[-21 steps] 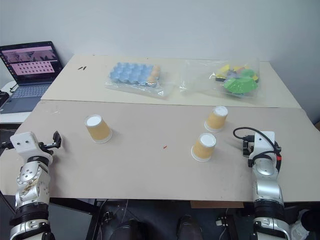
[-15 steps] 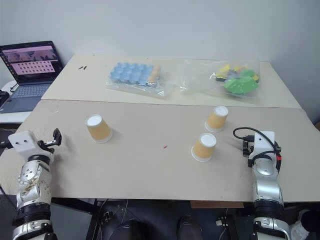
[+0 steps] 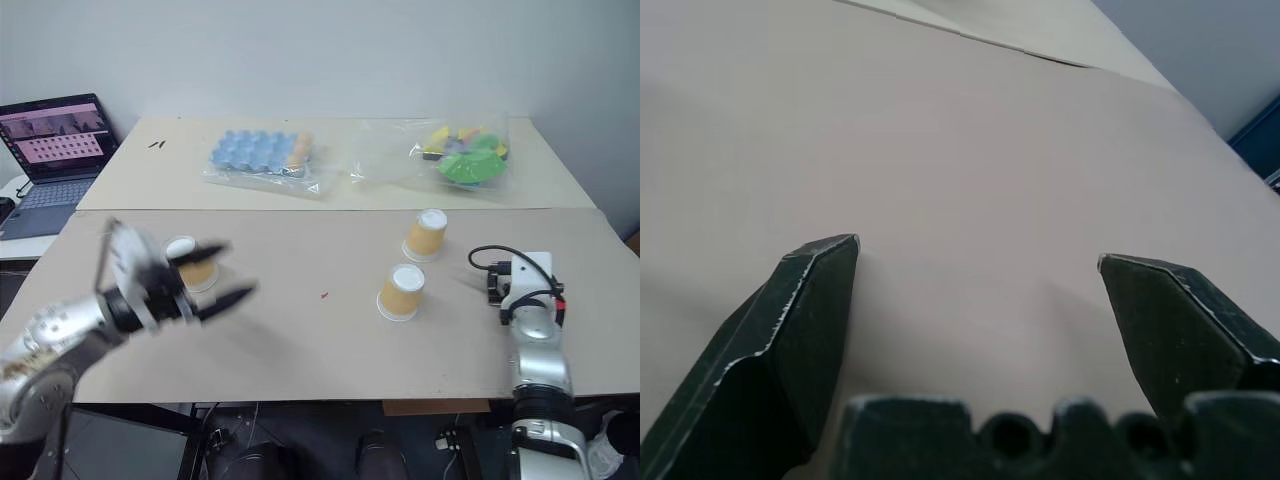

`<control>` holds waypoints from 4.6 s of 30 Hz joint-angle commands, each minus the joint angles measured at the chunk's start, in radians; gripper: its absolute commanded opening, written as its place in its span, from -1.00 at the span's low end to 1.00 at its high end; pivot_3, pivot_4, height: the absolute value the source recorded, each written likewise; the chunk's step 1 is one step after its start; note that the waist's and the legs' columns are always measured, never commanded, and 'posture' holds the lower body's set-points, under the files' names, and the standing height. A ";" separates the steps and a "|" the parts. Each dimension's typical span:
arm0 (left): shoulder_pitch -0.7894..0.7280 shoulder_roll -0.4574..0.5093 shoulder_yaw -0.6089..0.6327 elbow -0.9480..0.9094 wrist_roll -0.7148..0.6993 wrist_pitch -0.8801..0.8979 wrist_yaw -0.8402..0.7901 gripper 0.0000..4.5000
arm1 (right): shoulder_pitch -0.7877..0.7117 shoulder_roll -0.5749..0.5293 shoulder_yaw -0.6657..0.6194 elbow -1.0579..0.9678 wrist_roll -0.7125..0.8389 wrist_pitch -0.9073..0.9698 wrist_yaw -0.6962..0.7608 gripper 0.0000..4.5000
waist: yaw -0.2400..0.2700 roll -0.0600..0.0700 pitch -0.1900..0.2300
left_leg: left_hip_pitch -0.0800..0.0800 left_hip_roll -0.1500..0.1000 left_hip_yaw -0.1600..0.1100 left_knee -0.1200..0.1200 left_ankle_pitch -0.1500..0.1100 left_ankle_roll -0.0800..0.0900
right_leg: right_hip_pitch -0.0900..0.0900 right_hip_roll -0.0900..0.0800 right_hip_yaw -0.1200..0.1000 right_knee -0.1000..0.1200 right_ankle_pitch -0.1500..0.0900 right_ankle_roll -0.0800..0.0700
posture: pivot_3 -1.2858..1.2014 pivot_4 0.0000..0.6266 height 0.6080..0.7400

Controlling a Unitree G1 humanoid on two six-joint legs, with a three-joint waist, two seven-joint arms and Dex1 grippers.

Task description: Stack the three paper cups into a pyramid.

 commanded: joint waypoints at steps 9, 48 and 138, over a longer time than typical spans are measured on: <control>-0.077 0.000 0.014 0.091 0.089 -0.113 -0.186 1.00 | 0.259 -0.507 0.008 -0.403 0.352 0.215 1.037 0.97 | 0.032 0.004 0.003 | -0.001 0.000 -0.003 0.001 -0.002 0.004 | 0.002 -0.002 0.001 -0.002 0.000 -0.001 | 0.03 -0.52 0.89; -0.100 -0.024 0.036 0.078 0.149 -0.064 -0.145 1.00 | -0.139 -0.224 0.330 -0.508 0.269 0.356 0.950 0.66 | 0.045 0.002 0.004 | -0.007 -0.002 -0.004 0.005 -0.004 0.007 | 0.000 -0.004 -0.004 -0.003 0.001 0.000 | 0.03 -0.52 0.89; -0.141 -0.048 0.042 0.070 0.189 -0.011 -0.109 1.00 | -0.521 0.183 0.119 0.169 0.061 0.127 0.076 0.75 | 0.005 0.000 0.004 | -0.010 -0.002 -0.005 0.003 -0.001 0.002 | -0.003 -0.001 -0.004 -0.001 0.001 -0.001 | 0.03 -0.52 0.89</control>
